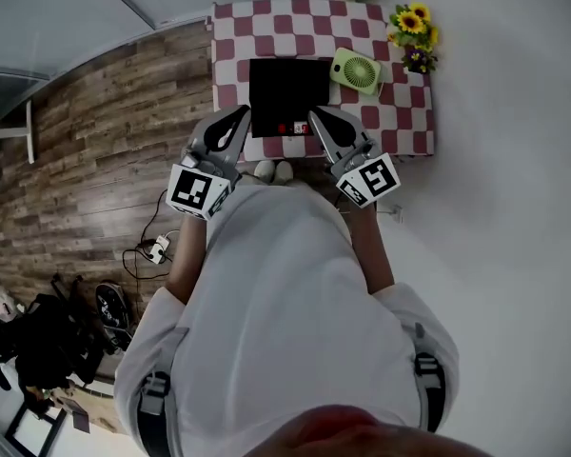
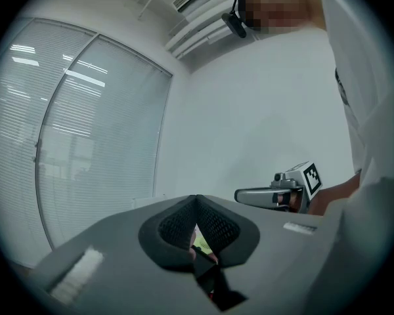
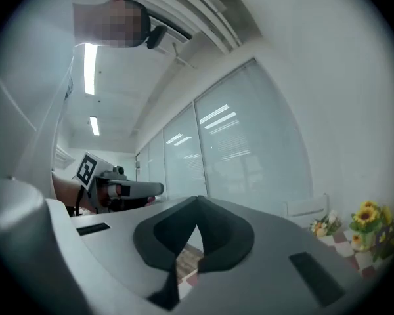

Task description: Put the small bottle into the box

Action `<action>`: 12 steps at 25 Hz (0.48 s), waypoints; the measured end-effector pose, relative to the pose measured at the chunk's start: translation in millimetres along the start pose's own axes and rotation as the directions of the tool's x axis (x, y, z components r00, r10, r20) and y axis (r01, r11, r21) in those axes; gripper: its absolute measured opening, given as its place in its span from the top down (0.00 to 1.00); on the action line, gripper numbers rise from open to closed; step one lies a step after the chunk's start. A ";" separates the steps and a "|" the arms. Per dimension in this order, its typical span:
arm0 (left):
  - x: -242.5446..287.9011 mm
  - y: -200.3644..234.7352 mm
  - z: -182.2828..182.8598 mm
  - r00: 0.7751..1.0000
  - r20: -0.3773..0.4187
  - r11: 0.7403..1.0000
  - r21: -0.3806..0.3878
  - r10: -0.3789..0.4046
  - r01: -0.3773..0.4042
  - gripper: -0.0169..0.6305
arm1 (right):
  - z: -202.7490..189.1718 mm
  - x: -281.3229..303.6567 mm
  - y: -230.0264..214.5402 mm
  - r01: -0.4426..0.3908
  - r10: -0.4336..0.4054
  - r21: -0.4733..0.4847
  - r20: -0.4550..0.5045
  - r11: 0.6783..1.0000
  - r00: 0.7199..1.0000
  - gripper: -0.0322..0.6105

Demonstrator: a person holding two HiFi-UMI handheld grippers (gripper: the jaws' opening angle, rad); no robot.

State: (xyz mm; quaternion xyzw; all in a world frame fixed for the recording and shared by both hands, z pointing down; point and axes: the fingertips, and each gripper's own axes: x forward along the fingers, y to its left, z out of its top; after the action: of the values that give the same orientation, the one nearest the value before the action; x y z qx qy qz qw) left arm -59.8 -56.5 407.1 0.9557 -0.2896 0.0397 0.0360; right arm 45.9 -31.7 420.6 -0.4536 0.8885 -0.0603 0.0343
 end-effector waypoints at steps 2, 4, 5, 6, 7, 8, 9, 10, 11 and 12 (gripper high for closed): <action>0.9 -8.0 6.2 1.000 0.012 1.000 0.009 -0.018 0.018 0.97 | 20.1 -5.7 5.9 0.017 -0.015 -0.041 0.045 0.999 0.999 0.95; 0.0 -12.9 13.7 0.999 0.028 1.000 0.009 -0.027 0.026 0.97 | 36.4 -9.4 12.3 0.026 -0.020 -0.081 0.079 0.996 0.997 0.95; -0.6 -14.2 17.8 0.999 0.038 1.000 0.002 -0.028 0.028 0.97 | 42.6 -10.1 15.3 0.026 -0.017 -0.103 0.089 0.994 0.996 0.95; -1.3 -15.5 21.8 0.998 0.050 1.000 -0.008 -0.028 0.028 0.97 | 47.6 -10.1 18.1 0.024 -0.012 -0.125 0.092 0.992 0.996 0.95; -1.9 -17.3 25.2 0.998 0.058 0.999 -0.016 -0.028 0.029 0.97 | 51.5 -10.0 20.5 0.020 -0.007 -0.146 0.092 0.989 0.996 0.95; -2.6 -20.1 27.9 0.998 0.063 0.999 -0.018 -0.028 0.029 0.97 | 54.8 -10.6 22.5 0.017 -0.002 -0.163 0.091 0.987 0.996 0.95; -3.4 -23.7 29.9 0.998 0.064 0.999 -0.014 -0.029 0.030 0.97 | 57.9 -12.1 24.0 0.015 0.002 -0.173 0.093 0.985 0.996 0.95; -4.3 -27.7 31.5 0.998 0.062 1.000 -0.007 -0.030 0.030 0.97 | 61.4 -14.3 25.2 0.014 0.004 -0.178 0.098 0.984 0.995 0.95; -5.1 -31.5 32.8 0.998 0.060 1.000 0.000 -0.029 0.029 0.97 | 65.5 -16.7 26.3 0.015 0.004 -0.180 0.106 0.984 0.994 0.95; -5.9 -34.8 33.9 0.998 0.057 1.000 0.006 -0.026 0.026 0.97 | 70.3 -18.7 27.4 0.019 0.003 -0.182 0.117 0.983 0.993 0.95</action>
State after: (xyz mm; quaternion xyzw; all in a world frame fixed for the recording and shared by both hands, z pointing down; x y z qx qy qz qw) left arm -43.5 -27.5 371.3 0.9602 -0.2780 0.0126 0.0257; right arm 43.0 -5.9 347.3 -0.4612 0.8849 0.0478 0.0443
